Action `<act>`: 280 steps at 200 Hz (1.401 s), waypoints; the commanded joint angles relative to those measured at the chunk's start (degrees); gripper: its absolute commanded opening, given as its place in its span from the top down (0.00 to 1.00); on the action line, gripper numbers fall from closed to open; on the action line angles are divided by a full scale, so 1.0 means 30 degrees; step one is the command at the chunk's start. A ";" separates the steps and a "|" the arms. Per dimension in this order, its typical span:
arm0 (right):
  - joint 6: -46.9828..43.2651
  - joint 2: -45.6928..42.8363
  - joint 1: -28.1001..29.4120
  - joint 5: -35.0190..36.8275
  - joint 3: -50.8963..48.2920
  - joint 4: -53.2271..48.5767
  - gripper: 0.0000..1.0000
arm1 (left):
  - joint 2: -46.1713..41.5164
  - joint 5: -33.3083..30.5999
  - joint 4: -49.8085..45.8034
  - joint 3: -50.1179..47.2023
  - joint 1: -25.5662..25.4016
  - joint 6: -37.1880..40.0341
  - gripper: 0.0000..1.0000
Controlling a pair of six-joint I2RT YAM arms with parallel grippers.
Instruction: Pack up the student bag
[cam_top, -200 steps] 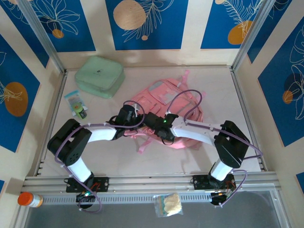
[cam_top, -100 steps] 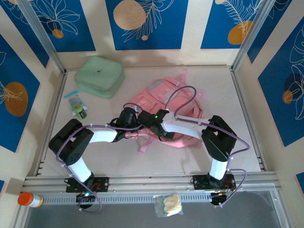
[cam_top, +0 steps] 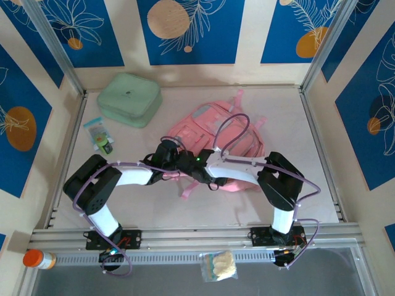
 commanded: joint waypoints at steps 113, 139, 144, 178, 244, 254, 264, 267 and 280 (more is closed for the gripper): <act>0.2868 -0.0953 -0.0381 -0.1649 -0.0357 0.1761 0.38 | 0.0085 -0.0460 -0.3143 -0.0086 -0.0149 0.0069 0.80; 0.3397 0.0129 -0.0705 -0.1719 0.0533 0.1596 0.35 | 0.0261 -0.0494 -0.3189 -0.0128 -0.0150 0.0062 0.80; 0.3817 0.0270 -0.0697 -0.1573 0.0744 0.1235 0.33 | 0.0271 -0.0454 -0.3143 -0.0160 -0.0136 0.0088 0.80; 0.4610 0.0288 -0.0636 -0.0945 0.1021 0.1300 0.25 | 0.0252 -0.0597 -0.3383 -0.0118 -0.0116 0.0297 0.80; 0.5474 0.1654 -0.0810 -0.0864 0.1111 -0.0987 0.15 | 0.0567 -0.1358 -0.3853 -0.0044 -0.0065 -0.0012 0.80; 0.5067 0.1196 -0.0399 -0.0749 0.0385 -0.0673 0.16 | 0.0702 -0.1655 -0.4167 0.0065 -0.0031 0.0006 0.80; 0.5039 0.0995 0.0160 -0.0381 0.0130 -0.1171 0.16 | 0.0763 -0.2160 -0.4276 -0.0096 -0.0006 -0.0186 0.81; 0.5218 0.0999 0.0279 -0.0305 0.0157 -0.1657 0.16 | 0.0783 -0.2334 -0.4233 -0.0186 -0.0006 -0.0285 0.81; 0.5856 0.0846 0.0595 0.0003 0.0132 -0.2992 0.16 | 0.0816 -0.2588 -0.3640 -0.0628 0.0129 -0.0600 0.81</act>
